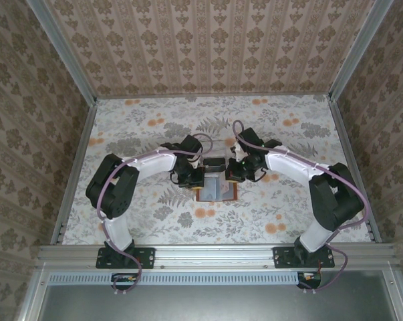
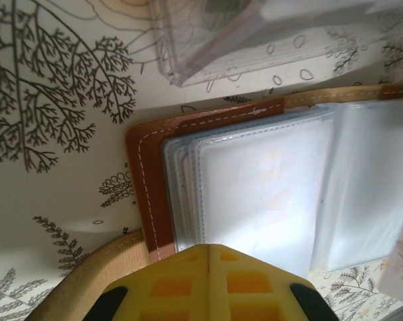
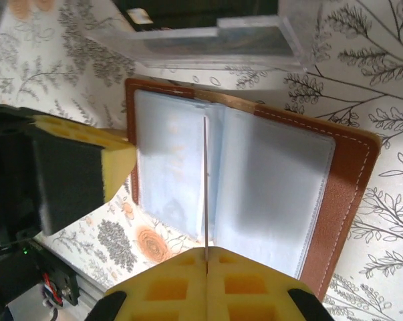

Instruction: Take the credit cards out of the card holder

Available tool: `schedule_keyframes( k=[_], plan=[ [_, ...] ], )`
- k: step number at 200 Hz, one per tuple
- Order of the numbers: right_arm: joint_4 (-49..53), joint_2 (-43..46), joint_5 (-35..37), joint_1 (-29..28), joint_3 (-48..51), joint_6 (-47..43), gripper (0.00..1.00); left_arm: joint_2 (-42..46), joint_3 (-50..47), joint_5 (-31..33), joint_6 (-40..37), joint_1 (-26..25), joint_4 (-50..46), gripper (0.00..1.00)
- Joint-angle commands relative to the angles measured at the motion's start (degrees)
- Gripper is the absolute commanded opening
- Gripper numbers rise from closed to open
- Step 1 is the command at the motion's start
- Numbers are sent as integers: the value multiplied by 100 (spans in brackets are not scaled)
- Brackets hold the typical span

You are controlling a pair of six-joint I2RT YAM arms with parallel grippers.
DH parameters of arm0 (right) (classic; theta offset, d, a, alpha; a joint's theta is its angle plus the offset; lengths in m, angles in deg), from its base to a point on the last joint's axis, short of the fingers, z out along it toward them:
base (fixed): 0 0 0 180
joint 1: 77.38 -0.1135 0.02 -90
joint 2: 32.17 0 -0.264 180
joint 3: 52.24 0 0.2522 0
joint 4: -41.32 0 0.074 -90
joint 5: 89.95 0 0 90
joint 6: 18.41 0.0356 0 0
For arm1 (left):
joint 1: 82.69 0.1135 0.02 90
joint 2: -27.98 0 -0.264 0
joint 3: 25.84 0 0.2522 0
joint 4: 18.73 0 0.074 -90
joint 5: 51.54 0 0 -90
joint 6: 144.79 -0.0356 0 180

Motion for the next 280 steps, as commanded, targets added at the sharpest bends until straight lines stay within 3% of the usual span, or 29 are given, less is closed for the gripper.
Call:
schedule_keyframes(
  k=[1, 48, 77, 128, 220, 280],
  plan=[
    [752, 209, 95, 40, -459, -1001, 2, 372, 147, 112, -94, 51, -247, 8],
    [1794, -206, 739, 48, -1429, -3054, 3, 810, -218, 267, -15, 287, -10, 12],
    [2524, -800, 836, 31, -2167, -4790, 4, 1122, -597, 109, 127, 471, 448, 13],
    [3137, -1585, 1563, -96, -3300, -6798, 2, 1634, -1130, 153, 264, 792, 740, 15],
    [4438, -3167, 1873, -281, -6054, -8708, 0, 2412, -1844, 310, 308, 1228, 663, 18],
    [5149, -4260, 1953, -433, -7698, -9081, 0, 2709, -1978, 389, 334, 1425, 482, 20]
  ],
)
